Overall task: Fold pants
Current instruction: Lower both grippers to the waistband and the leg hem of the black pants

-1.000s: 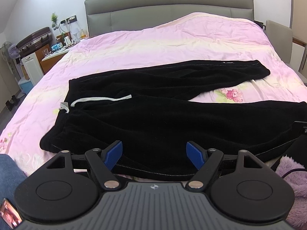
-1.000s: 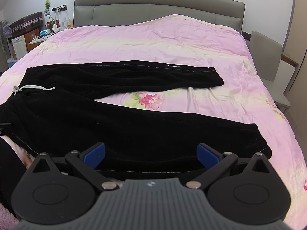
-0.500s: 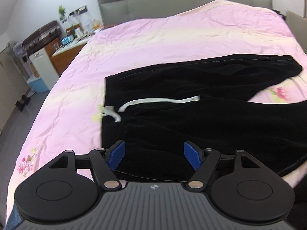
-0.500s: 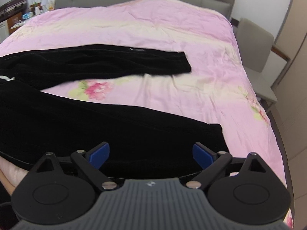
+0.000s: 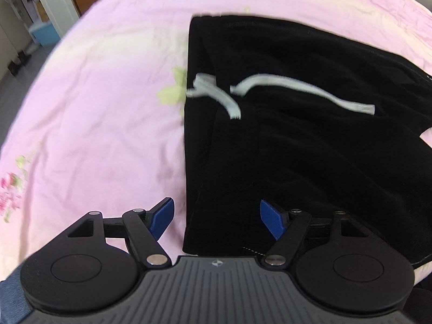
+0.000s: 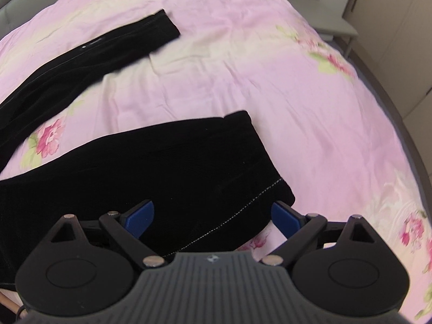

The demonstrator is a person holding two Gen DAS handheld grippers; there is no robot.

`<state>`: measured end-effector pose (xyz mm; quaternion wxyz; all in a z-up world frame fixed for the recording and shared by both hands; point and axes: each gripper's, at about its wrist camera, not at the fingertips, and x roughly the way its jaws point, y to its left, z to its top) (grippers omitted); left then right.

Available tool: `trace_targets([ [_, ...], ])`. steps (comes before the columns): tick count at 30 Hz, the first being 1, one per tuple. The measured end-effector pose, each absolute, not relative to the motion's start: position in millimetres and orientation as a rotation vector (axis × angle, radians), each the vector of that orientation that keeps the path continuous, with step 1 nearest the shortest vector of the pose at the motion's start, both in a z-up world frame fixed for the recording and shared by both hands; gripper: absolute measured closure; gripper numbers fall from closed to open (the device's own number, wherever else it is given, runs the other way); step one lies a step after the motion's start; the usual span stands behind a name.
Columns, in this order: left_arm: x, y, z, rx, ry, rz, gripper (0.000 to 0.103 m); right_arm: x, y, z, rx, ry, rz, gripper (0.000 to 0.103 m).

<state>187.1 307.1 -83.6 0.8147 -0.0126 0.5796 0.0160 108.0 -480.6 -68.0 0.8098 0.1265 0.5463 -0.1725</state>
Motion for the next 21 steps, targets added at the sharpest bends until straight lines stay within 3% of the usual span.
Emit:
trace_targets([
  [9,212,317,-113,-0.17,1.34,-0.06,0.018,133,-482,-110,0.312,1.294,-0.446,0.008],
  [12,216,305,-116,-0.102,1.358,-0.044,0.024,144,-473,-118,0.274,1.321,-0.439,0.007],
  [15,212,294,-107,-0.002,1.344,-0.017,0.044,152,-464,-125,0.217,1.351,-0.435,0.007],
  [16,210,292,-101,0.017,1.338,-0.006,0.055,153,-461,-127,0.2,1.357,-0.432,0.007],
  [18,206,290,-90,0.029,1.337,0.011,0.065,154,-458,-129,0.176,1.363,-0.434,0.006],
  [19,204,286,-84,0.057,1.332,0.016,0.083,154,-458,-130,0.173,1.362,-0.435,0.006],
  [21,201,278,-77,0.101,1.344,0.027,0.084,153,-459,-129,0.181,1.355,-0.437,0.006],
])
